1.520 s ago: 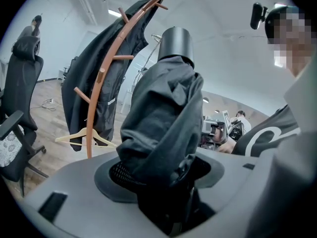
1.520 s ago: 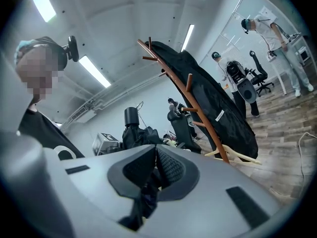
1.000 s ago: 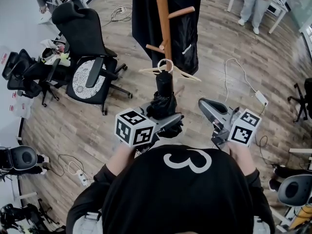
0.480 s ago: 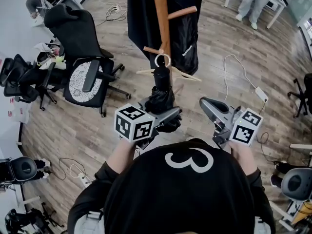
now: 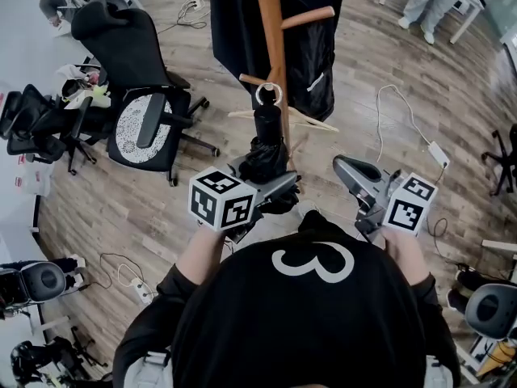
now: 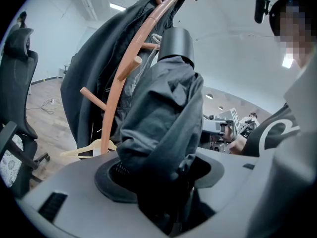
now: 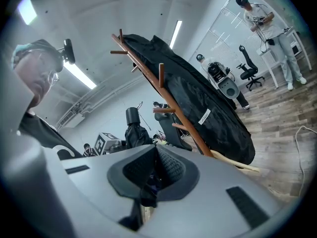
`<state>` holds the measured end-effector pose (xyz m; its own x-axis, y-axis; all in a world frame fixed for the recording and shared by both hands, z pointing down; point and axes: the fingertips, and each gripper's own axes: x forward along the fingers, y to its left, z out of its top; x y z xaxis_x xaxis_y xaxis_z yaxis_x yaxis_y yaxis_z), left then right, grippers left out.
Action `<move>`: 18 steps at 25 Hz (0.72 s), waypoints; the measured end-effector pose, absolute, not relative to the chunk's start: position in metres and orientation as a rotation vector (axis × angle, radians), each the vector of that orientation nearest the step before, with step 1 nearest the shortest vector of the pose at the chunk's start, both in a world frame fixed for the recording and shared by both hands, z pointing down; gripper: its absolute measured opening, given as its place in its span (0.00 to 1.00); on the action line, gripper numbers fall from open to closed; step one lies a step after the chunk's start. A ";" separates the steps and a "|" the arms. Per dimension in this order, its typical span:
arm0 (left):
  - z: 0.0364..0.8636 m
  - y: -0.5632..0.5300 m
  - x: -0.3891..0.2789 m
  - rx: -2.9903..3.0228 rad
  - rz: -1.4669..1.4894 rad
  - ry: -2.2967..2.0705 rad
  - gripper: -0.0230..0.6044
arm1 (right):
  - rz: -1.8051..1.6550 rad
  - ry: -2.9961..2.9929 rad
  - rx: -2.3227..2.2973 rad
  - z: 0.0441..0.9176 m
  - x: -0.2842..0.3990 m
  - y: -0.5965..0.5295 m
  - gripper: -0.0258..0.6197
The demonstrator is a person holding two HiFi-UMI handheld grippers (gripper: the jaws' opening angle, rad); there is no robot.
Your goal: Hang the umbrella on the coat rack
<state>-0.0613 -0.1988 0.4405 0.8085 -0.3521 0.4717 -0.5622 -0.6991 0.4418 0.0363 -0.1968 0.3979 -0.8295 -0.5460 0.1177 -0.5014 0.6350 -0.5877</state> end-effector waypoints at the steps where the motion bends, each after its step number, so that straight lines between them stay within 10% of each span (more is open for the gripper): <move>1: 0.443 -0.199 -0.061 2.407 0.484 -0.681 0.48 | -0.969 2.777 -0.885 0.399 0.037 -0.197 0.08; 18: 0.475 -0.216 -0.071 2.388 0.619 -0.797 0.48 | -1.043 2.803 -0.820 0.417 0.035 -0.214 0.08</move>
<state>-0.0715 -0.2159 0.4754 0.7194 -0.3997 0.5680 -0.6492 -0.6779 0.3451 0.0351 -0.2140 0.4175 -0.8596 -0.4912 0.1411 -0.4640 0.6345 -0.6182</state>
